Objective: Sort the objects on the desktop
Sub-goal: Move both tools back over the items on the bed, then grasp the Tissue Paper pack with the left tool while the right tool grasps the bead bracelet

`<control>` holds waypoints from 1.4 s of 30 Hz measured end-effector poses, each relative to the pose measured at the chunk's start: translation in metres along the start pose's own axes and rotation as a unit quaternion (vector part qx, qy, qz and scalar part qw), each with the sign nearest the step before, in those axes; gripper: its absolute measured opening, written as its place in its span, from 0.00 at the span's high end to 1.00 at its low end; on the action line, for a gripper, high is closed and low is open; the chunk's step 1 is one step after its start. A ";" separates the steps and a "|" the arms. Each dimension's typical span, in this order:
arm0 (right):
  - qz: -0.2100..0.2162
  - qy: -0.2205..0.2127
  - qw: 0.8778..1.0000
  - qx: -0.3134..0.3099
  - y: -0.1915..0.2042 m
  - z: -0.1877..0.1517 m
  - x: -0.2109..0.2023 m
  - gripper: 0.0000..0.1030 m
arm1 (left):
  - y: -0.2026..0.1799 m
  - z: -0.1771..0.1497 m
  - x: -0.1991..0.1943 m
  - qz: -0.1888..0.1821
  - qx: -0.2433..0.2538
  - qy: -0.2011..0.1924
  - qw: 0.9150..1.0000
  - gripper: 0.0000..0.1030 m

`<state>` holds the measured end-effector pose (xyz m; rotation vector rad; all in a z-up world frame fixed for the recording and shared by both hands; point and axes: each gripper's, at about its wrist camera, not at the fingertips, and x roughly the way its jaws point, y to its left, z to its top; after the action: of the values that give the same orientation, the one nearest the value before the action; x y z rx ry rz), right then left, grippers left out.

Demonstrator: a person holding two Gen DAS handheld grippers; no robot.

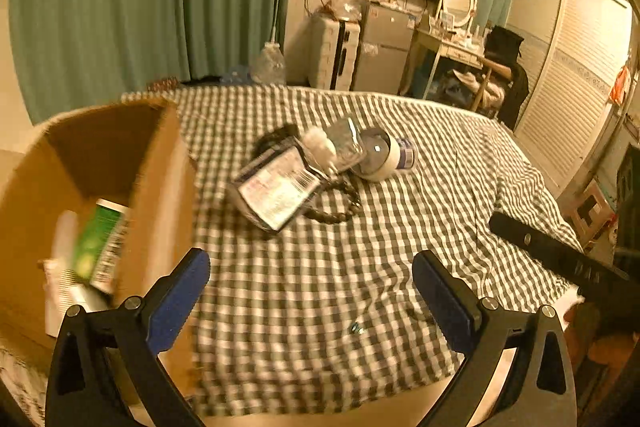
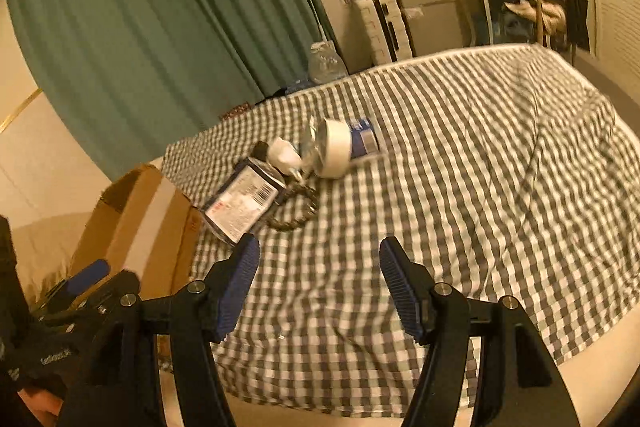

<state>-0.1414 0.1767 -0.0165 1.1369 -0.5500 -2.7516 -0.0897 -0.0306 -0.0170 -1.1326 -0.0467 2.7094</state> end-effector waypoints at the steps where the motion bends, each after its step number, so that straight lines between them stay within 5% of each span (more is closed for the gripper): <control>1: 0.003 0.006 1.000 0.000 -0.004 -0.001 0.007 0.39 | -0.003 0.001 0.008 0.002 -0.001 0.004 1.000 0.00; 11: 0.040 0.034 0.998 -0.030 -0.001 0.012 0.075 0.43 | 0.016 0.008 0.098 0.057 0.006 0.018 0.998 0.00; 24: 0.063 0.085 0.994 -0.012 0.013 0.040 0.201 0.58 | 0.024 0.009 0.170 0.090 0.093 0.007 0.992 0.00; 27: 0.037 0.102 0.993 -0.042 0.024 0.036 0.221 0.81 | 0.026 0.006 0.175 0.097 0.089 -0.002 0.991 0.00; 28: 0.026 0.100 0.993 -0.050 0.026 0.034 0.224 0.89 | 0.026 0.006 0.178 0.101 0.090 -0.003 0.991 0.00; 34: 0.009 0.071 0.996 -0.054 0.012 0.033 0.192 0.89 | 0.021 0.005 0.177 0.118 0.097 0.001 0.988 0.00; 42: -0.031 0.024 0.999 0.020 -0.058 0.056 0.124 0.89 | 0.006 0.023 0.166 0.117 0.131 -0.013 0.984 0.00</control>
<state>-0.2673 0.2165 -0.0832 1.2465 -0.5750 -2.7674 -0.2204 -0.0019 -0.1176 -1.0828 0.4522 2.8205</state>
